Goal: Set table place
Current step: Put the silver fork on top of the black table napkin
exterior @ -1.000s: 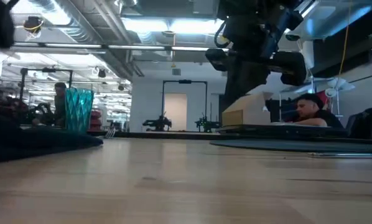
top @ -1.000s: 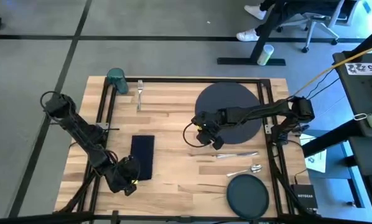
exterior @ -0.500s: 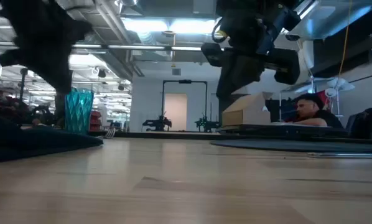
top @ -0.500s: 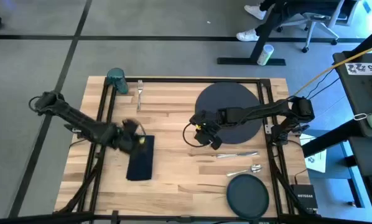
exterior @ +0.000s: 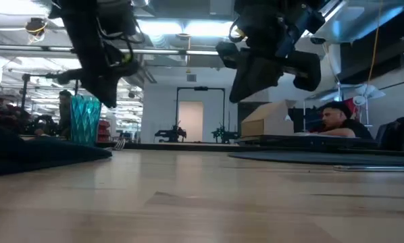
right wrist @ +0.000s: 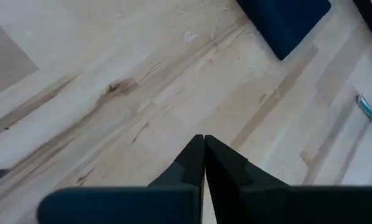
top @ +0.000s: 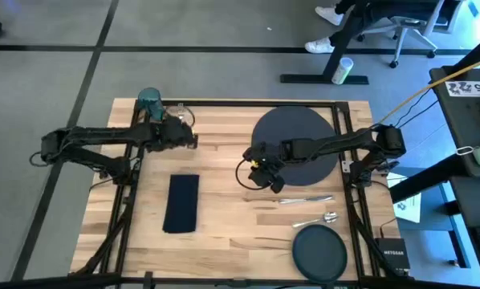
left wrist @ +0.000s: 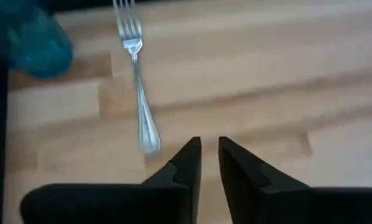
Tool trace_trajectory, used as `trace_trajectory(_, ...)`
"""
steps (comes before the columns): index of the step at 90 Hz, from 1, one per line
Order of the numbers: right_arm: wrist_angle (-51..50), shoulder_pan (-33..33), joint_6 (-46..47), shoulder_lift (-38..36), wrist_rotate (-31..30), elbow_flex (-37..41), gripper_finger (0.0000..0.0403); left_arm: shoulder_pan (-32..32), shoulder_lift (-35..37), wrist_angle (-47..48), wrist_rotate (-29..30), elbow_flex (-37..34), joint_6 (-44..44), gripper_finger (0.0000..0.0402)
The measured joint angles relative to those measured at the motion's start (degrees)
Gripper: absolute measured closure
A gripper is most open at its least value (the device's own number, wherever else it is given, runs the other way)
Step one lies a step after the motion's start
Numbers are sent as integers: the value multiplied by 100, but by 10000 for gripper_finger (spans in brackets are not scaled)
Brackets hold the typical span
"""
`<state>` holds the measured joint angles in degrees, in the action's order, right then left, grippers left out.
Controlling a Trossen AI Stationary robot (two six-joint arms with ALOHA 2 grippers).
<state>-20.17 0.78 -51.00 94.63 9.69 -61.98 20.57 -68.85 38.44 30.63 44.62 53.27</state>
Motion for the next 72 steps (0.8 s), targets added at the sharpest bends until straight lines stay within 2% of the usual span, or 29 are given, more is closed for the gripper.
trace_trajectory(15,-29,0,2,0,47,0,403,615,-357,-154,-584,-26,-448,319)
trace_trajectory(39,-20,0,15,0,48,0,403,1171,-971,-252,-654,-28,-801,282)
trace_trajectory(72,66,0,17,0,48,0,403,1840,-1805,-1097,-955,-31,-1359,274)
